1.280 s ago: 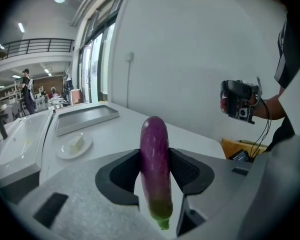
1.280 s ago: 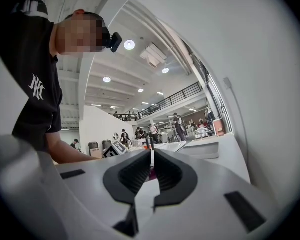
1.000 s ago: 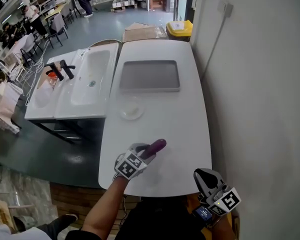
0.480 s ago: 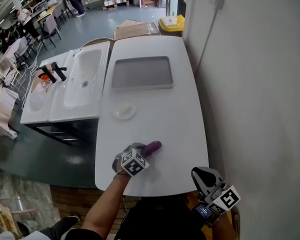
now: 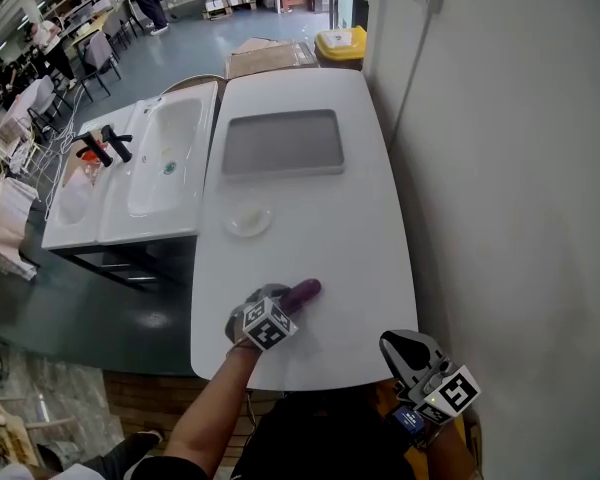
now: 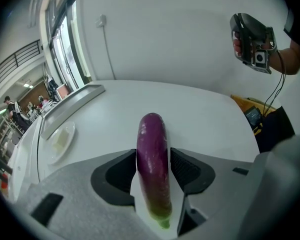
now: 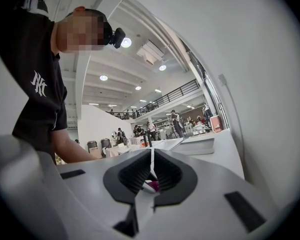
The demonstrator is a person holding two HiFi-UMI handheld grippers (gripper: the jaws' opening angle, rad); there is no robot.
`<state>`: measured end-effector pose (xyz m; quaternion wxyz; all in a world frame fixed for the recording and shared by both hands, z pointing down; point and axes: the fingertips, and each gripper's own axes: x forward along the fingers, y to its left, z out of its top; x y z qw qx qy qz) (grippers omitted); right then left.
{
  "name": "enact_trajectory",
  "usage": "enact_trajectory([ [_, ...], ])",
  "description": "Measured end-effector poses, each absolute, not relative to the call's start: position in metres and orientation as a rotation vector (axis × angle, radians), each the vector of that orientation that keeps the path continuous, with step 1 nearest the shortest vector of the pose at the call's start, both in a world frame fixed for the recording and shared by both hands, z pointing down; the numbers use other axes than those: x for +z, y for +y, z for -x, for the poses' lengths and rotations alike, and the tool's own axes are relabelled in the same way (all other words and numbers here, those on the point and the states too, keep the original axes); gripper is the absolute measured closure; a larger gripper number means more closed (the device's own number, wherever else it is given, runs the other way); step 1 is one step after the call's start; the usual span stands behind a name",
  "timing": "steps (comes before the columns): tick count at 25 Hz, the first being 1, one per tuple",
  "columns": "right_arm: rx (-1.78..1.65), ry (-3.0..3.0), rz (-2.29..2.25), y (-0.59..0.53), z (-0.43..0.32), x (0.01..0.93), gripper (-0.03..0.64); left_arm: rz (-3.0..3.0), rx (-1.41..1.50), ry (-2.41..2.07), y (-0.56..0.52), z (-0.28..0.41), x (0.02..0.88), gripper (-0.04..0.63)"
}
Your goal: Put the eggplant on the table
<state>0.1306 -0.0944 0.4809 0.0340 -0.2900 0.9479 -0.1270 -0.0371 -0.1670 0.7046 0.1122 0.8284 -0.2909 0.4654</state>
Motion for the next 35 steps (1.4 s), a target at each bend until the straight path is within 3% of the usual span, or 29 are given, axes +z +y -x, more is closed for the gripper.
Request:
enact_trajectory([
  [4, -0.393, 2.919, 0.866, -0.093, -0.125, 0.478, 0.614, -2.533, 1.156, -0.950, -0.164, 0.041, 0.672, 0.387],
  [8, -0.375, 2.914, 0.834, -0.089, -0.110, 0.467, 0.614, -2.656, 0.705, -1.081, -0.136, 0.058, 0.601, 0.394],
  [9, -0.377, 2.912, 0.826, -0.090, -0.106, 0.465, 0.614, -2.668, 0.590, -1.094, -0.122, 0.063, 0.584, 0.451],
  [10, -0.380, 2.906, 0.817, -0.091, -0.101, 0.463, 0.614, -2.672, 0.479, -1.100, -0.108, 0.067, 0.570, 0.582],
  [14, -0.414, 2.902, 0.761, -0.091, -0.078, 0.461, 0.615, -2.642, 0.099, -1.046, -0.049, 0.071, 0.535, 0.589],
  [35, -0.440, 3.022, 0.445, -0.010, 0.019, 0.463, 0.615, -2.613, -0.034, -0.921, 0.074, 0.087, 0.529, 0.589],
])
